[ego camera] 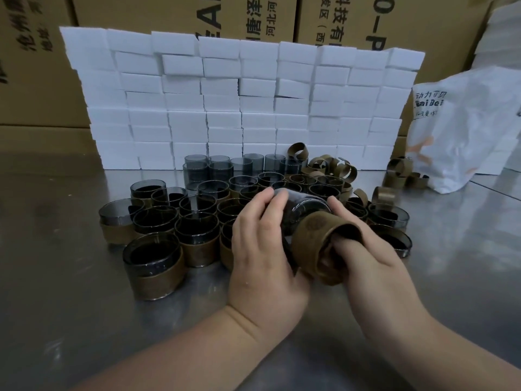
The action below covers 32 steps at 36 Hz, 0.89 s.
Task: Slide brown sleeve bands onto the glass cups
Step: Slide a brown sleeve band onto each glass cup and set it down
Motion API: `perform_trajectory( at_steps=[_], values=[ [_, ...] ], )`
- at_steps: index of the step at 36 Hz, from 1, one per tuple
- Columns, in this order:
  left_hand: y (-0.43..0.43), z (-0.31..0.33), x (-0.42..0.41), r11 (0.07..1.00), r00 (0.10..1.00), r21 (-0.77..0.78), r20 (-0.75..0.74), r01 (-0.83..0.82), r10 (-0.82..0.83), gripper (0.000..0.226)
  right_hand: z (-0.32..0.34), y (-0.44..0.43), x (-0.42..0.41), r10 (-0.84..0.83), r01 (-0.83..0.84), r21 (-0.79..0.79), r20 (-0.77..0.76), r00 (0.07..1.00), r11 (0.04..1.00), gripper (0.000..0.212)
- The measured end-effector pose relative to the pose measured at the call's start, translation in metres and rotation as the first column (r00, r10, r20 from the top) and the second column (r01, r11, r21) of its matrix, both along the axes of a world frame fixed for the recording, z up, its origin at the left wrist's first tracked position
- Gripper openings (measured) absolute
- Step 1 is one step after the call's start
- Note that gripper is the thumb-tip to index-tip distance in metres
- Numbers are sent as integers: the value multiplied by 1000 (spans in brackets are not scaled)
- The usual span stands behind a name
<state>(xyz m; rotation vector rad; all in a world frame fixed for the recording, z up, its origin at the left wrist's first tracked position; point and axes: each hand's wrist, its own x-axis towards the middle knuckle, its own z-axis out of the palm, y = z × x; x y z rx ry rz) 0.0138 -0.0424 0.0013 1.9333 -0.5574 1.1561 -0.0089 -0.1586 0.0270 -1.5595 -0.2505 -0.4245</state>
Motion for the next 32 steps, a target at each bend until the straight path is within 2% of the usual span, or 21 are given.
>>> perform_trajectory(
  at_steps=[7, 9, 12, 14, 18, 21, 23, 28, 32],
  values=[
    [-1, 0, -3, 1000, 1000, 16, 18, 15, -15, 82, -1, -3, 0, 36, -36, 11, -33, 999, 999, 21],
    [-1, 1, -4, 1000, 999, -7, 27, 18, -18, 82, -3, -3, -1, 15, -15, -43, -19, 1000, 999, 35],
    [-1, 1, -6, 1000, 1000, 20, 18, 23, -24, 71, -2, -4, 0, 26, -27, -55, -13, 1000, 998, 29],
    [-1, 2, -7, 997, 1000, 72, 6, 29, -30, 65, -2, -5, 0, 40, -40, -63, -13, 999, 997, 48],
    [0, 3, -9, 985, 994, 131, -29, 113, -110, 66, -2, -3, 0, 42, -41, -63, 7, 999, 997, 32],
    [3, 2, -11, 961, 980, 195, -82, 197, -184, 76, -2, -4, 1, 1, 0, -54, 12, 1000, 999, 34],
    [3, 2, -12, 956, 973, 190, -109, 221, -203, 75, -2, -4, 1, -26, 27, -55, 16, 1000, 998, 35],
    [2, 4, -13, 978, 979, 137, -152, 160, -139, 78, -7, -4, 1, -89, 91, -130, 24, 996, 987, 40],
    [1, 5, -13, 987, 989, 147, -141, 73, -52, 70, -5, -4, 0, -108, 119, -145, 80, 991, 982, 54]
  ],
)
